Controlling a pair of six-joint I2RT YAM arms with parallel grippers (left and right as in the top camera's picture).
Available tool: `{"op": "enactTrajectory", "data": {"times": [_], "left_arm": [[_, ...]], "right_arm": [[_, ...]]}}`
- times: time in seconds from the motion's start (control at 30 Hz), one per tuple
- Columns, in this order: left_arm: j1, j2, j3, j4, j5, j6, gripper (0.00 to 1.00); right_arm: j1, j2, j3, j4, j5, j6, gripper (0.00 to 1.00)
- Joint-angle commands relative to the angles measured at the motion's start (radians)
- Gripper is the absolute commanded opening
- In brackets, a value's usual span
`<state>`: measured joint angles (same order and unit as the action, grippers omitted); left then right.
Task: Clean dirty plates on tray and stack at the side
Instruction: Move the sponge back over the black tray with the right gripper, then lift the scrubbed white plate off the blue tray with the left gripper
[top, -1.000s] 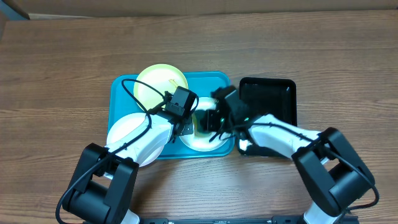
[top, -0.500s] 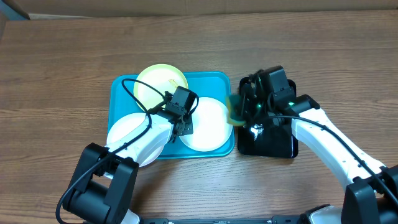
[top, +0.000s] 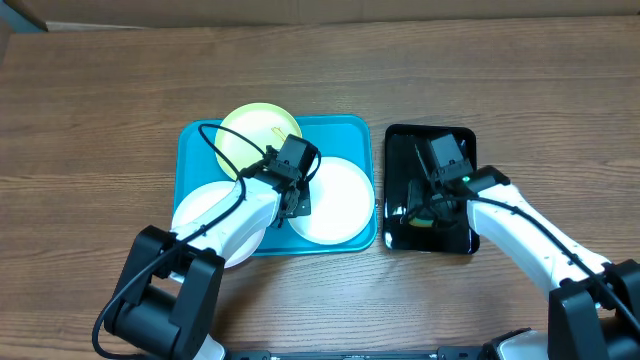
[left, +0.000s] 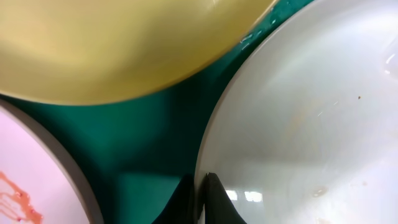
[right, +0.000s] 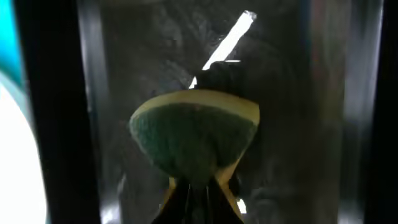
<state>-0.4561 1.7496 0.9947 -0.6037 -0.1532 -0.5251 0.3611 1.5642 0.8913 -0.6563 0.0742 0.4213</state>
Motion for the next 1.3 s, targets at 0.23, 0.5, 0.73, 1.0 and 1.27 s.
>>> {"op": "enactTrajectory", "data": {"times": [0.23,0.5,0.73,1.0,1.27], "left_arm": [[-0.003,0.034,0.124,-0.135,0.011,0.04,0.04],[-0.003,0.011,0.218,-0.252,-0.095,0.043,0.04],[-0.002,-0.032,0.254,-0.302,-0.168,0.054,0.04],[-0.001,-0.047,0.254,-0.336,-0.259,0.058,0.04],[-0.003,-0.132,0.254,-0.357,-0.356,0.057,0.04]], "right_arm": [[-0.004,0.002,-0.109,0.121,0.083,0.001,0.28],[-0.004,0.002,-0.109,0.135,0.083,0.002,0.53],[-0.014,0.002,-0.109,0.146,0.082,0.001,0.77],[-0.053,0.002,-0.109,0.136,0.081,0.001,0.86],[-0.064,0.002,-0.109,0.136,0.06,0.001,1.0]]}}
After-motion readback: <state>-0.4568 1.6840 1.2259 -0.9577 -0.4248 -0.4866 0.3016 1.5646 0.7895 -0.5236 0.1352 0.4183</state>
